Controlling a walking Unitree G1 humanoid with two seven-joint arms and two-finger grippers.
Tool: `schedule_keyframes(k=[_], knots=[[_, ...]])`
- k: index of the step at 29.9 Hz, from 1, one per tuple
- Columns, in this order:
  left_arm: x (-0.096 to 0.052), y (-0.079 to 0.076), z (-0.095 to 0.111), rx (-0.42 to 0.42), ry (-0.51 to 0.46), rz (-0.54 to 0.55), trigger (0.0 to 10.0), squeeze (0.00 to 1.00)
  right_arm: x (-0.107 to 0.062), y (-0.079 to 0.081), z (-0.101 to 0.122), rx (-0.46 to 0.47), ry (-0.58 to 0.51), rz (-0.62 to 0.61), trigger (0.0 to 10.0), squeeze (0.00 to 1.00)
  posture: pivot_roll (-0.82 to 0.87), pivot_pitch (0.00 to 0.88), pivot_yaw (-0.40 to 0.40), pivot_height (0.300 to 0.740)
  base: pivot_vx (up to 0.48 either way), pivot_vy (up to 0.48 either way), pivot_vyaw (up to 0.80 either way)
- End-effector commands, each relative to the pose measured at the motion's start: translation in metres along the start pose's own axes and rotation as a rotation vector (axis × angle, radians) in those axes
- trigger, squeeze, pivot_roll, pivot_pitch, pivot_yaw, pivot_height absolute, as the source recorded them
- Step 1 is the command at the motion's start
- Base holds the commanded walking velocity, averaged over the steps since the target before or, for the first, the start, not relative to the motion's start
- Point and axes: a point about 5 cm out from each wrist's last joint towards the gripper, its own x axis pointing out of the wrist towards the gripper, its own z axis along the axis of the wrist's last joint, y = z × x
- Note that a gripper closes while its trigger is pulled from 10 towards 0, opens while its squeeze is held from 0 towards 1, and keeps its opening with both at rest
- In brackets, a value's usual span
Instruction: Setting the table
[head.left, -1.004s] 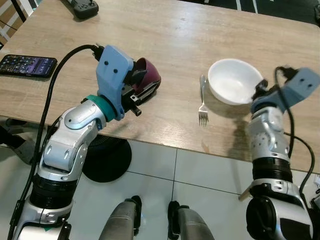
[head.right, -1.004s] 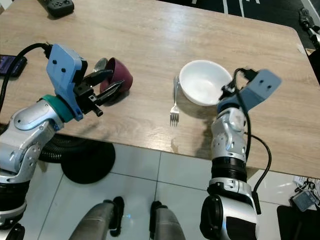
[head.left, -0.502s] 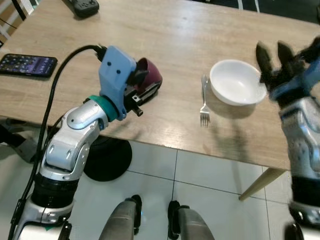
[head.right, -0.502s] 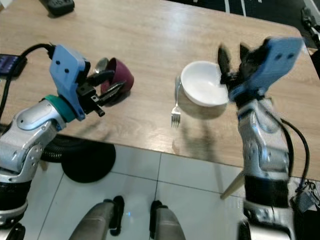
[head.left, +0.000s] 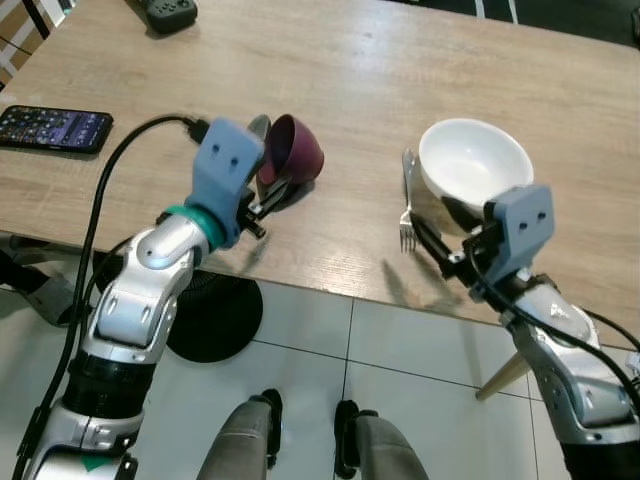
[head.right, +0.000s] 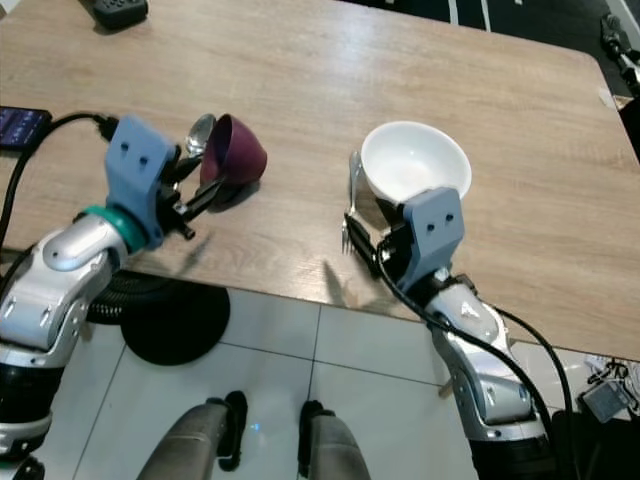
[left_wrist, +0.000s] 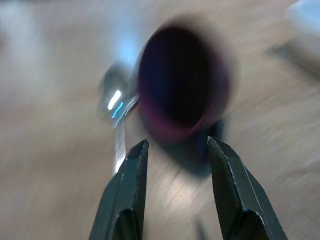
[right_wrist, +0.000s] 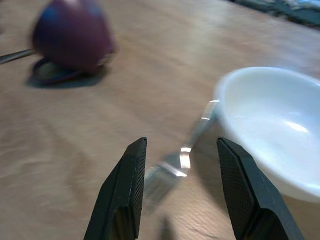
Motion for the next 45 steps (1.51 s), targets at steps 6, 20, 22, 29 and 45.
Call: schedule_keyframes(k=[6,20,22,29,45], knots=[[-0.003,0.018,-0.029,-0.235,0.083,0.156,10.0,0.00,0.010,-0.023,0.025,0.181,-0.130,-0.136,10.0,0.00,0.14,0.151,-0.013,0.740,0.000,0.000,0.00],[0.019,0.020,-0.035,-0.377,0.113,0.092,10.0,0.00,0.027,-0.029,0.049,0.401,-0.306,-0.207,10.0,0.00,0.12,0.133,-0.015,0.740,0.000,0.000,0.00],[0.019,0.020,-0.035,-0.377,0.113,0.092,10.0,0.00,0.027,-0.029,0.049,0.401,-0.306,-0.207,10.0,0.00,0.12,0.133,-0.015,0.740,0.000,0.000,0.00],[0.020,-0.005,-0.007,-0.350,-0.002,-0.058,10.0,0.00,0.026,-0.030,0.046,0.430,-0.289,-0.220,10.0,0.00,0.12,0.133,-0.018,0.740,0.000,0.000,0.00],[0.026,-0.011,-0.022,-0.450,0.105,-0.078,10.0,0.00,0.030,-0.026,0.052,0.441,-0.300,-0.203,10.0,0.00,0.11,0.145,-0.017,0.740,0.000,0.000,0.00]])
